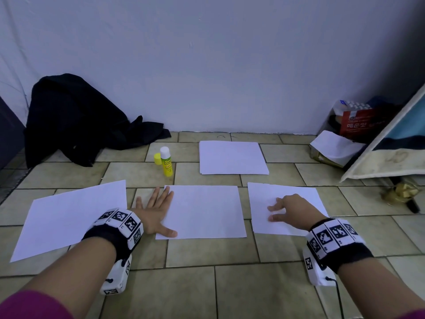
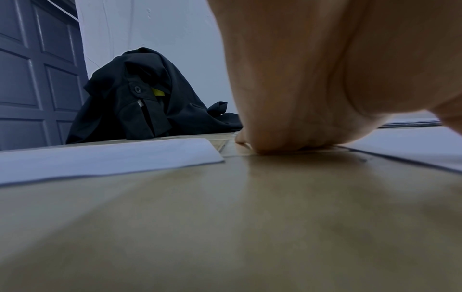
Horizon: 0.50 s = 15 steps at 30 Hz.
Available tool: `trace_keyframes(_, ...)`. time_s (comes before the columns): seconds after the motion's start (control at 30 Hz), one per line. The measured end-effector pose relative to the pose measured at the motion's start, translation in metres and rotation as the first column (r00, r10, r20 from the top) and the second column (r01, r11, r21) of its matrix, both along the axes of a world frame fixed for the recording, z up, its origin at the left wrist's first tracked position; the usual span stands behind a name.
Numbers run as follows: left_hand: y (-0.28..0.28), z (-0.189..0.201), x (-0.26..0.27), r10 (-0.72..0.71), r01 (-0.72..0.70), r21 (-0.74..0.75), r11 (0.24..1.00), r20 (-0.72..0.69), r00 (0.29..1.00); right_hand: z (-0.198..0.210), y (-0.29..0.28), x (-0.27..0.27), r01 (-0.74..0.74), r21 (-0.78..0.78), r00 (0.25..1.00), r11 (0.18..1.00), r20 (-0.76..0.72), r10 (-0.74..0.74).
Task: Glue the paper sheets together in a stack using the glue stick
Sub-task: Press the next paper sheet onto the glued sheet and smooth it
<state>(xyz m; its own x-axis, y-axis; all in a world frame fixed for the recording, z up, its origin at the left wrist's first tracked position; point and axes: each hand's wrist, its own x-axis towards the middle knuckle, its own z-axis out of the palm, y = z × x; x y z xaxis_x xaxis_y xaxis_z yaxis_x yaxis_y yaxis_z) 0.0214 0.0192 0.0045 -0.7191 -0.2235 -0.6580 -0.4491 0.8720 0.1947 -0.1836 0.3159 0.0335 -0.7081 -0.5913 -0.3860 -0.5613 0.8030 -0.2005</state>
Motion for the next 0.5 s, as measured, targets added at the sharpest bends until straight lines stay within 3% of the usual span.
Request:
trace_keyframes(0.1, 0.001, 0.0, -0.001, 0.007, -0.007, -0.006, 1.0, 0.012, 1.0, -0.003, -0.004, 0.015, -0.054, 0.017, 0.992, 0.998, -0.112, 0.055)
trace_keyframes(0.2, -0.002, -0.002, -0.001, 0.008, -0.008, -0.006, 1.0, 0.011, 1.0, -0.012, -0.012, 0.033, -0.065, -0.041, 0.993, 0.997, -0.098, 0.061)
trace_keyframes(0.5, -0.005, -0.006, -0.001, -0.043, 0.043, -0.013, 0.999, 0.023, 0.999, -0.014, -0.023, 0.031, 0.015, 0.03, 0.992, 0.999, -0.126, -0.011)
